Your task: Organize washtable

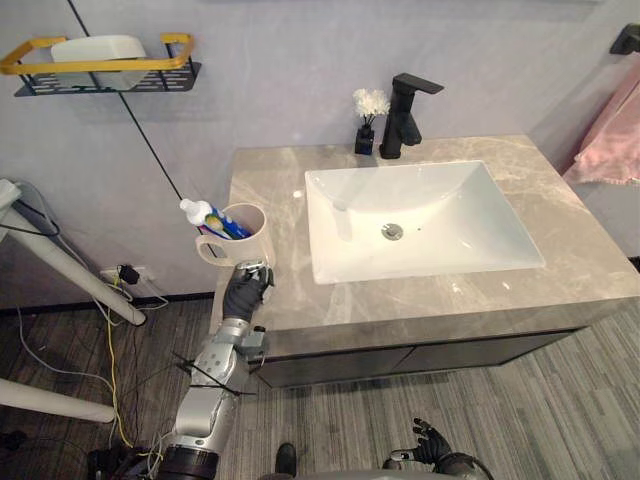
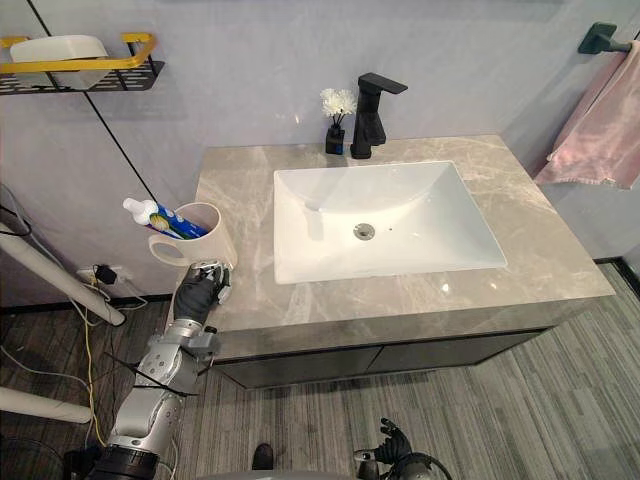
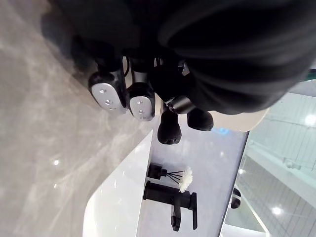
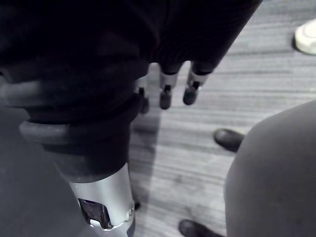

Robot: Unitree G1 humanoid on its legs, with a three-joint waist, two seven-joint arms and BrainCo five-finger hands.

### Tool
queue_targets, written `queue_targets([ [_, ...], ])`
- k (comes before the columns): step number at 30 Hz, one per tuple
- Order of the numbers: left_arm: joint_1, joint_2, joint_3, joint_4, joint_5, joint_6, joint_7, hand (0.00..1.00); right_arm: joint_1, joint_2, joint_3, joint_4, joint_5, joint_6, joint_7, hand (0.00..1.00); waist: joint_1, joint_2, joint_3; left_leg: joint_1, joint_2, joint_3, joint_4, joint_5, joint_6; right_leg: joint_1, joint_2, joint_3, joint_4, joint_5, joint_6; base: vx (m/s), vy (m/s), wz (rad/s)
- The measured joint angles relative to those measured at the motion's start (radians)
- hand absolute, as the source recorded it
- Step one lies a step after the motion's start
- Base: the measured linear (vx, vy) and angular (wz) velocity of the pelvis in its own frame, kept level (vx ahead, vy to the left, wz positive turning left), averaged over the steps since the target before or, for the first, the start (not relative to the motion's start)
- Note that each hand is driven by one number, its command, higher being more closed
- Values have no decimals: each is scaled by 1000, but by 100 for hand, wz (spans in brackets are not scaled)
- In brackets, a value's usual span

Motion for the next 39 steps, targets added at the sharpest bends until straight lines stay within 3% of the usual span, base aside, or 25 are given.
queue_targets([
  [26,-27,1,78,22,-4,1,21,100,0,0,-1,-5,-3,1,0,0,-1,-8,7,6,0,0,2,-6,0,5,-1,3,0,-1,1,4,-1,-1],
  [39,-115,23,90,96,29,-1,46,100,3,1,-1,-29,-3,3,1,0,-21,-14,18,9,0,11,3,-7,0,5,0,8,0,0,1,0,0,0],
])
